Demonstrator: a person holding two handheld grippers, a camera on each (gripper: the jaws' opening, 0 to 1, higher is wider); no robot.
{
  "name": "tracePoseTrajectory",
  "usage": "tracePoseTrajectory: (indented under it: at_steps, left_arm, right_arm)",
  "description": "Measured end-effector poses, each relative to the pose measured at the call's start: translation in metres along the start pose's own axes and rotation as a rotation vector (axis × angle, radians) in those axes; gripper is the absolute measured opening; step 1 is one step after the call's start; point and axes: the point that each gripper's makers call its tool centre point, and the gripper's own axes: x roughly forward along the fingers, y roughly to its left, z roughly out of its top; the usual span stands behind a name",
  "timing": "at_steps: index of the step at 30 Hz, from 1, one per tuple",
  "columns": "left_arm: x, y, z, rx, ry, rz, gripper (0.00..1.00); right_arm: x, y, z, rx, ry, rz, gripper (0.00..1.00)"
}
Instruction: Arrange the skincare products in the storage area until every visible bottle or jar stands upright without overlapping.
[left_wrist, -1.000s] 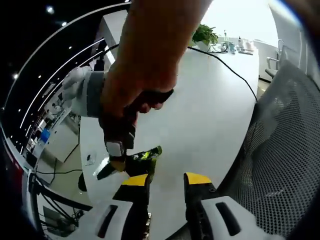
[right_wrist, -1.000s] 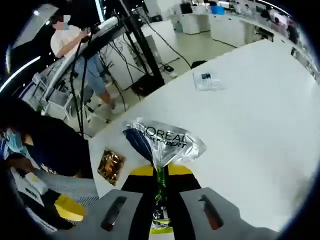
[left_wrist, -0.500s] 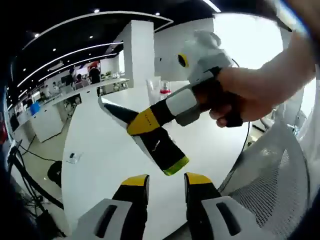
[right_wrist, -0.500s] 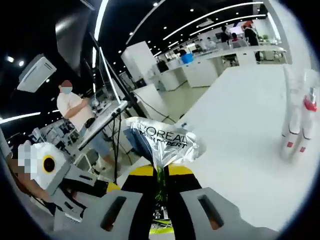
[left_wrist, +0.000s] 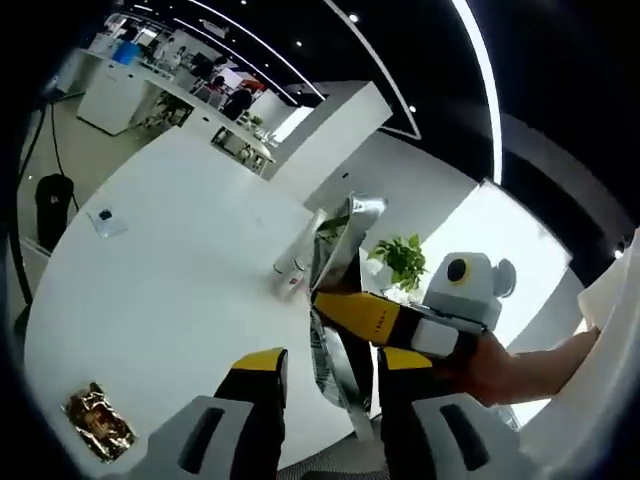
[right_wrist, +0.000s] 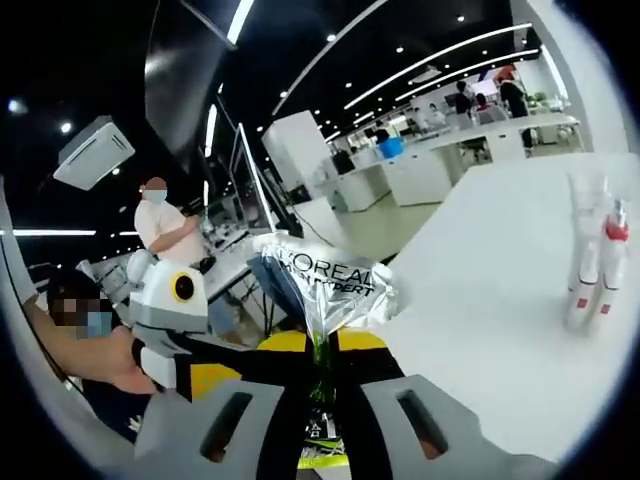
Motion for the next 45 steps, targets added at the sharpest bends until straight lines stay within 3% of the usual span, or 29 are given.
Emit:
tracePoseTrajectory:
  at_steps: [5, 10, 12, 17, 20, 22, 23, 26, 28, 30, 32, 33, 36, 40, 45]
  left_arm:
    - [0.006, -0.009, -0.005, -0.058, -0.022, -0.031, 0.26]
    - [0.008, -0.013, -0.009, 0.005, -0.027, -0.009, 0.19]
    - [0.007, -0.013, -0.009, -0.017, -0.025, -0.016, 0.18]
    - [0.004, -0.018, -0.006, -0.042, -0.043, -0.04, 0.07]
    - [-0.004, -0.021, 0.006, -0.077, -0.077, -0.076, 0.0]
    - [-0.01, -0.028, 0.015, -0.15, -0.098, -0.133, 0.0]
    - [-0.012, -0.028, 0.019, -0.159, -0.115, -0.139, 0.0]
    - [-0.022, -0.035, 0.026, -0.218, -0.141, -0.203, 0.0]
    - [-0.027, -0.047, 0.025, -0.273, -0.127, -0.304, 0.0]
    - [-0.032, -0.05, 0.022, -0.259, -0.134, -0.33, 0.0]
    - [-0.039, -0.06, 0.02, -0.347, -0.133, -0.423, 0.0]
    - [-0.042, -0.064, 0.023, -0.369, -0.149, -0.463, 0.0]
    - [-0.041, -0.072, 0.021, -0.357, -0.115, -0.492, 0.0]
    - [-0.041, -0.076, 0.012, -0.333, -0.088, -0.508, 0.0]
    - [-0.038, -0.078, 0.009, -0.302, -0.077, -0.506, 0.0]
  right_arm:
    - [-0.002, 0.001, 0.004, -0.034, 0.009, 0.0, 0.06]
    - [-0.004, -0.001, -0.001, -0.037, 0.03, -0.013, 0.08]
    - [-0.006, -0.002, -0.001, -0.032, 0.04, -0.009, 0.11]
    - [-0.015, -0.006, 0.006, 0.0, 0.037, -0.003, 0.3]
    - [-0.021, 0.0, 0.014, 0.16, -0.005, 0.047, 0.48]
    - [-0.029, -0.007, 0.012, 0.064, 0.002, 0.025, 0.42]
    - [-0.032, -0.003, 0.009, 0.061, 0.011, 0.041, 0.39]
    - [-0.038, 0.002, 0.008, 0.159, -0.006, 0.086, 0.43]
    - [-0.04, 0.006, 0.01, 0.207, -0.023, 0.11, 0.46]
    - [-0.041, 0.014, 0.006, 0.273, -0.006, 0.159, 0.47]
    - [-0.041, 0.018, 0.005, 0.325, -0.007, 0.184, 0.5]
    - [-0.043, 0.026, 0.007, 0.368, -0.021, 0.225, 0.5]
    - [-0.051, 0.052, 0.02, 0.503, -0.042, 0.38, 0.28]
    - [-0.054, 0.041, 0.036, 0.593, -0.105, 0.35, 0.12]
    - [-0.063, 0.037, 0.037, 0.623, -0.118, 0.329, 0.05]
